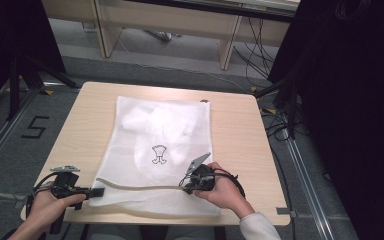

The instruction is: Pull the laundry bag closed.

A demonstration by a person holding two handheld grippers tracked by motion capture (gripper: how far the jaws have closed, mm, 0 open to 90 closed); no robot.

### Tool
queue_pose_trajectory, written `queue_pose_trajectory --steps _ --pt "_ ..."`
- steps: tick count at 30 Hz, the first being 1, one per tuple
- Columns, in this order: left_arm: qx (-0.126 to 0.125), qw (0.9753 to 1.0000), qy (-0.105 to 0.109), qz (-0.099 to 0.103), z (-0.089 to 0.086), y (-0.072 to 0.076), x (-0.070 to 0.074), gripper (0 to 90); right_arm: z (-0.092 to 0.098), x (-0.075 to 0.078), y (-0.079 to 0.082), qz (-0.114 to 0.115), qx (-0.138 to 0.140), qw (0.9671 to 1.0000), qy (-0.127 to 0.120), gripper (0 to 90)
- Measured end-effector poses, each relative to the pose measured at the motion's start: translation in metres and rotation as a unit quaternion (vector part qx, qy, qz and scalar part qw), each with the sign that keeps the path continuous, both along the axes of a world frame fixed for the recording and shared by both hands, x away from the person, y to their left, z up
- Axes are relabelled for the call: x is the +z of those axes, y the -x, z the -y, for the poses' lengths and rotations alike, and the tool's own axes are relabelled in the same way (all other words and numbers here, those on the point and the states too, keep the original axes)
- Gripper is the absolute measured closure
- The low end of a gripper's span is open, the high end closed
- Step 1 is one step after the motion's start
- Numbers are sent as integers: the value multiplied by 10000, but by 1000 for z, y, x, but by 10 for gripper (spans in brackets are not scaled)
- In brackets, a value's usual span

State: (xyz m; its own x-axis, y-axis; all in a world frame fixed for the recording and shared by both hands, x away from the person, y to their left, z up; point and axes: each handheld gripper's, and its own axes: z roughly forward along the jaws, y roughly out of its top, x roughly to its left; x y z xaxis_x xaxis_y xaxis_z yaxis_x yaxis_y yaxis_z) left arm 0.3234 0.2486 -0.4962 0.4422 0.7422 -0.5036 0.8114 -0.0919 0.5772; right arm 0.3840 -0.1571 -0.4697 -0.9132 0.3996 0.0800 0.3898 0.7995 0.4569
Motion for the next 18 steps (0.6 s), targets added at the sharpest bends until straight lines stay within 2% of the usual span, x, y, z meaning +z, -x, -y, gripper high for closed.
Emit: queue_pose_trajectory --steps 10,18 --pt "-13 10000 4 -1 0 0 0 855 3 1 0 35 -2 10000 -2 827" --pt "-4 10000 -3 4 0 0 0 855 6 1 1 -31 -120 9999 33 827"
